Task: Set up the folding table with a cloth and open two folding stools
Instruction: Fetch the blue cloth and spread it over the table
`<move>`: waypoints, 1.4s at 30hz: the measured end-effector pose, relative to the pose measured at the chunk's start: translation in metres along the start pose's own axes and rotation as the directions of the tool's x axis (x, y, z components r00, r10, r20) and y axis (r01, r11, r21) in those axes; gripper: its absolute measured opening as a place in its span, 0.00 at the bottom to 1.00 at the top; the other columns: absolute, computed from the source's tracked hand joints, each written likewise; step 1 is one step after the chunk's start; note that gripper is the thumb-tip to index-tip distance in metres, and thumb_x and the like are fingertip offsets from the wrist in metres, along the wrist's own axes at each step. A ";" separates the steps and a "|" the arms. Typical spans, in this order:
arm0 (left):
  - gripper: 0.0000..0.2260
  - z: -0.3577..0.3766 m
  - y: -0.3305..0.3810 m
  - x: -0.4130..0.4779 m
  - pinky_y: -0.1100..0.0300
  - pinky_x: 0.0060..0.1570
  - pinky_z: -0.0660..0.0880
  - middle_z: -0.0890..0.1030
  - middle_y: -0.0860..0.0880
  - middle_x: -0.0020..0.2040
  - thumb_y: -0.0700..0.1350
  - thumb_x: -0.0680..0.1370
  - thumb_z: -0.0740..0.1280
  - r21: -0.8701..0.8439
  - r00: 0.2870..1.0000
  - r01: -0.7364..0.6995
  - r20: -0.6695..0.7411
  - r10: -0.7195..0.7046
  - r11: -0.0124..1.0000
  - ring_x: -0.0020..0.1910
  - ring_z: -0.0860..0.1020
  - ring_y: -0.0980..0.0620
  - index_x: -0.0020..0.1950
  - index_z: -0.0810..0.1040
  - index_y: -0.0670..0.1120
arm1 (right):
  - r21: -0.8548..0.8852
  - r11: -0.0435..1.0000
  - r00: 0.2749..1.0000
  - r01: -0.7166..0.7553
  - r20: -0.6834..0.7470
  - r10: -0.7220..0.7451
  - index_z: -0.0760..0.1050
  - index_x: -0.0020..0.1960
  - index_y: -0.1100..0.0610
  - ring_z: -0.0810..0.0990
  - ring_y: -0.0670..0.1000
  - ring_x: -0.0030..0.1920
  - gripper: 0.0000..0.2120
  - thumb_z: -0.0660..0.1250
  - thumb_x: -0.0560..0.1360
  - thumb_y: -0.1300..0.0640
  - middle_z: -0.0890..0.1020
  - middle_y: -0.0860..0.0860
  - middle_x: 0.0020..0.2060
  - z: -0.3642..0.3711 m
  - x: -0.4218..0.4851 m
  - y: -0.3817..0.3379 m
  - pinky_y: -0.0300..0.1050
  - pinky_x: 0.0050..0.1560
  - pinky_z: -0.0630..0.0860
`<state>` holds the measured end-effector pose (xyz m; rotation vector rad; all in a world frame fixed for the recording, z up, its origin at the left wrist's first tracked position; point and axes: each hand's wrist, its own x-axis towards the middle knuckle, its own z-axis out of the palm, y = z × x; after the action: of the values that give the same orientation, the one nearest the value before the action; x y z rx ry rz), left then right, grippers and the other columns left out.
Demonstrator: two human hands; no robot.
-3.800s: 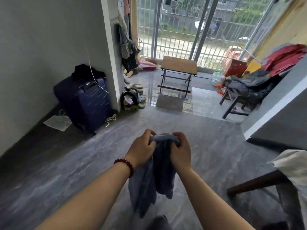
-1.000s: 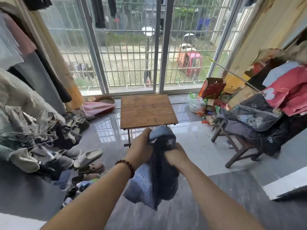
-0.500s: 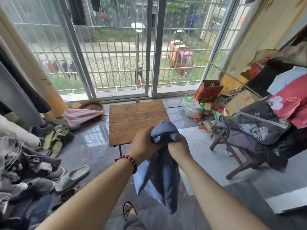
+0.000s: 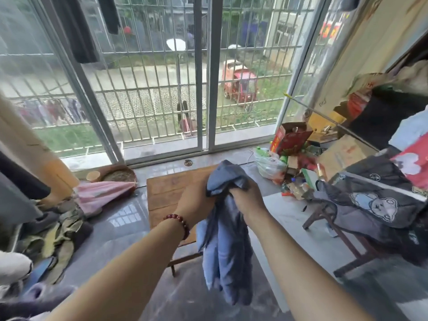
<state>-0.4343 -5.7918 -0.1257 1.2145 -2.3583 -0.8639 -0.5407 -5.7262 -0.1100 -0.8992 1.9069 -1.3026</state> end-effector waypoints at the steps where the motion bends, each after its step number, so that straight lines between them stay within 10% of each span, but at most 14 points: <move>1: 0.10 -0.006 -0.002 0.008 0.62 0.40 0.66 0.81 0.45 0.51 0.41 0.76 0.64 0.002 0.999 -0.006 -0.044 0.006 1.000 0.52 0.78 0.43 0.57 0.74 0.45 | -0.003 1.000 1.000 0.013 0.003 -0.013 0.76 0.42 0.49 0.79 0.51 0.46 0.04 0.67 0.68 0.54 0.81 0.52 0.43 0.003 0.010 0.000 0.49 0.51 0.76; 7: 0.09 -0.033 -0.015 0.058 0.79 0.32 0.62 0.72 0.51 0.36 0.35 0.75 0.59 -0.013 0.977 0.060 -0.203 -0.061 0.998 0.38 0.67 0.49 0.52 0.70 0.45 | -0.204 0.970 0.982 -0.130 0.107 0.154 0.76 0.46 0.55 0.78 0.52 0.45 0.05 0.67 0.71 0.61 0.81 0.54 0.45 0.022 0.070 0.000 0.42 0.43 0.74; 12: 0.11 -0.037 -0.040 0.122 0.60 0.33 0.60 0.75 0.49 0.41 0.34 0.73 0.59 -0.129 0.976 0.127 -0.158 -0.147 0.983 0.41 0.72 0.48 0.51 0.70 0.47 | -0.191 0.973 0.986 -0.134 0.077 0.151 0.74 0.45 0.58 0.76 0.53 0.44 0.04 0.61 0.74 0.63 0.78 0.56 0.42 0.044 0.136 -0.002 0.42 0.40 0.69; 21: 0.17 -0.058 -0.055 0.251 0.61 0.43 0.68 0.79 0.49 0.50 0.47 0.70 0.71 -0.117 0.988 0.145 -0.034 -0.150 0.983 0.51 0.78 0.48 0.56 0.73 0.45 | -0.101 0.995 0.996 -0.019 0.085 0.028 0.75 0.47 0.56 0.80 0.58 0.50 0.09 0.58 0.73 0.64 0.82 0.58 0.45 0.065 0.274 -0.031 0.57 0.51 0.77; 28: 0.11 -0.065 -0.053 0.327 0.62 0.42 0.68 0.82 0.45 0.49 0.41 0.71 0.69 -0.066 0.963 0.119 -0.237 -0.132 0.991 0.50 0.79 0.45 0.53 0.77 0.45 | -0.125 0.975 0.981 0.183 0.093 -0.172 0.76 0.52 0.60 0.74 0.48 0.41 0.11 0.60 0.73 0.69 0.77 0.50 0.40 0.051 0.357 -0.063 0.24 0.28 0.66; 35: 0.08 -0.083 -0.066 0.353 0.61 0.40 0.67 0.82 0.43 0.47 0.37 0.71 0.67 0.003 0.911 0.159 -0.386 -0.146 0.987 0.47 0.78 0.43 0.50 0.80 0.44 | -0.071 0.955 0.958 0.287 0.039 -0.285 0.79 0.51 0.62 0.75 0.44 0.39 0.08 0.65 0.73 0.68 0.77 0.49 0.41 0.049 0.395 -0.082 0.21 0.30 0.66; 42: 0.10 -0.069 -0.089 0.355 0.60 0.38 0.65 0.81 0.44 0.45 0.35 0.71 0.62 0.069 0.958 0.213 -0.213 -0.194 0.975 0.47 0.78 0.41 0.49 0.74 0.46 | -0.053 0.993 0.974 0.105 0.206 -0.092 0.75 0.44 0.56 0.74 0.41 0.35 0.05 0.64 0.74 0.65 0.76 0.43 0.33 0.066 0.397 -0.051 0.26 0.26 0.67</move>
<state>-0.5446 -6.1476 -0.1215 1.5272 -2.1557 -0.6595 -0.6970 -6.0996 -0.1337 -1.1273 1.7721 -1.1626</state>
